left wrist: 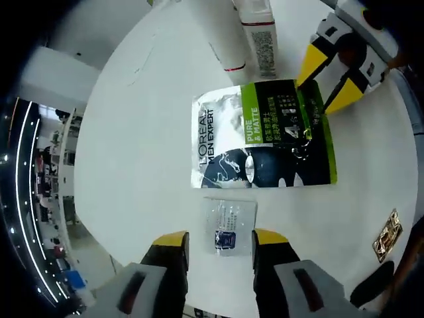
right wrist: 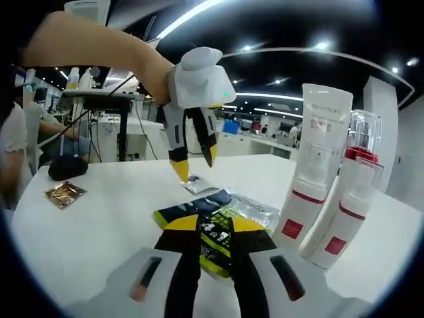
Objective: Arrange the skincare products in the storage area until every visible bottle or jar stands upright without overlapping.
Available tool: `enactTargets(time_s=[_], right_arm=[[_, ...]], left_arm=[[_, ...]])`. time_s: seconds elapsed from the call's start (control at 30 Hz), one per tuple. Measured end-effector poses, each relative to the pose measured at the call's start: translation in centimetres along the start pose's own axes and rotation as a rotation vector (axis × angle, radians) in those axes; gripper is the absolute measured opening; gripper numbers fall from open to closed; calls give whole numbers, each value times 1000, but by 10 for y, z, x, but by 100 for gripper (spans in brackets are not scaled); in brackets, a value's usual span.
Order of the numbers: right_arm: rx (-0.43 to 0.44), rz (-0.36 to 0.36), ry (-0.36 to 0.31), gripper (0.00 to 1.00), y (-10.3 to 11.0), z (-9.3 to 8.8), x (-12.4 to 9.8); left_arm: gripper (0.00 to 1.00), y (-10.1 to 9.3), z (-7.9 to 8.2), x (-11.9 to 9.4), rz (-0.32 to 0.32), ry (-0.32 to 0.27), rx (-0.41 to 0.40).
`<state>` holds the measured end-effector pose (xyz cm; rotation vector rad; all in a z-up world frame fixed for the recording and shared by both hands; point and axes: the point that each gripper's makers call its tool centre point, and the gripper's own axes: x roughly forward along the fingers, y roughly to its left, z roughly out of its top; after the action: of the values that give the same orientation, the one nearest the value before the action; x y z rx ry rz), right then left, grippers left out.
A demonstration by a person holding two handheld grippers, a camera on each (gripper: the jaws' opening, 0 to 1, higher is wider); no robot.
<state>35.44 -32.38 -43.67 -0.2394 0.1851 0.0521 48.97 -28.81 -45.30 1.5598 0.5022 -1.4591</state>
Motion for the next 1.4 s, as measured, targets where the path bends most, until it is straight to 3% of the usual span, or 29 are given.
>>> enactTargets(time_s=[0.13, 0.27, 0.37, 0.47, 0.57, 0.67, 0.73, 0.87, 0.9, 0.93, 1.03, 1.13, 1.2, 1.3, 1.33, 1.37, 1.4], right_arm=[[-2, 5, 4, 13, 1, -1, 1], [4, 4, 2, 13, 0, 0, 1], [7, 5, 0, 13, 0, 0, 1], [8, 12, 0, 12, 0, 0, 2], [8, 12, 5, 11, 0, -1, 3], [20, 11, 2, 10, -1, -1, 2], [27, 11, 0, 10, -3, -1, 3], [19, 17, 4, 10, -5, -2, 7], [25, 12, 3, 10, -7, -2, 8], [45, 1, -7, 10, -11, -1, 8], [56, 1, -7, 10, -11, -1, 4], [60, 1, -9, 11, -10, -1, 3], [68, 2, -17, 11, -9, 0, 1], [74, -5, -23, 11, -11, 1, 1], [69, -2, -18, 11, -10, 0, 2], [68, -1, -18, 11, -10, 0, 2], [61, 3, -13, 11, -8, 0, 2]], left_arm=[[18, -1, -1, 5, 14, 9, -38], [7, -6, -11, 21, 12, 56, -57], [1, -11, -9, 26, 4, 42, -89], [1, -11, -6, 26, 34, 29, -72], [1, -10, -6, 26, 48, 28, -192], [1, -13, -4, 25, 50, 32, -176], [1, -17, -3, 23, 34, 37, -221], [2, -18, -4, 23, 42, 37, -218], [3, -18, -4, 24, 48, 35, -208], [6, -10, -4, 23, 93, 25, -177], [17, -7, -9, 16, 114, 37, -229], [18, -8, -8, 0, 137, 11, -248], [18, -14, -9, -12, 157, -13, -222], [20, -33, -21, -25, 135, -18, -194], [23, -34, -27, -32, 163, -18, -138], [25, -37, -27, -37, 170, -55, -75], [25, -45, -34, -43, 157, -66, -61]])
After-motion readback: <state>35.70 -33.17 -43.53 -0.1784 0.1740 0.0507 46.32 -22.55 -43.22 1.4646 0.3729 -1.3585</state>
